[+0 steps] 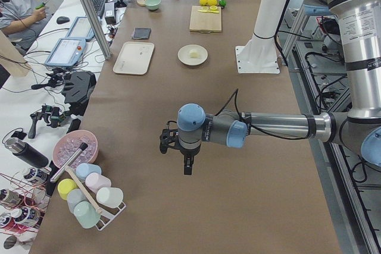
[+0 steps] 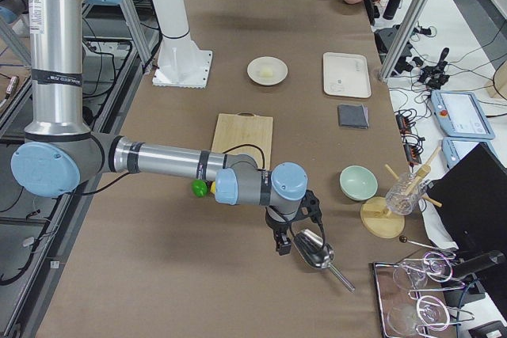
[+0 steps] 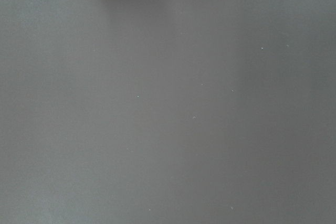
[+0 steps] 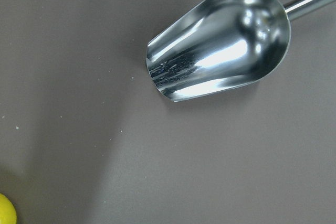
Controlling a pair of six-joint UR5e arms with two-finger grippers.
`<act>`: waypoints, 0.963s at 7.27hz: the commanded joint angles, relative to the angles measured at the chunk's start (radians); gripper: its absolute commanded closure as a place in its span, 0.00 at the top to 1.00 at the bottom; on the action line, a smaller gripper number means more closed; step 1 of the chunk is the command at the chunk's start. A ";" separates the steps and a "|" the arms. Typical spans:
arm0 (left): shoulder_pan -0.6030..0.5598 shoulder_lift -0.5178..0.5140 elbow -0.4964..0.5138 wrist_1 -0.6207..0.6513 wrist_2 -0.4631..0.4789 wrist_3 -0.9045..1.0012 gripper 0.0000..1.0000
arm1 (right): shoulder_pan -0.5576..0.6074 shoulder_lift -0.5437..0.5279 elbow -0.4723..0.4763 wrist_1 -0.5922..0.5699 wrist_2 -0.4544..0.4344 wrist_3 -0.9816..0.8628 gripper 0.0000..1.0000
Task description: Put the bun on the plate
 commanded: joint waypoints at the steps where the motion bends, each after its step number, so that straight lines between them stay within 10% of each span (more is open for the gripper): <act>1: -0.010 -0.004 -0.027 0.074 -0.001 0.067 0.98 | 0.004 0.026 -0.008 -0.015 -0.005 0.010 1.00; 7: -0.085 -0.004 -0.050 0.042 -0.013 0.087 0.98 | 0.026 0.092 -0.002 -0.138 -0.014 0.008 1.00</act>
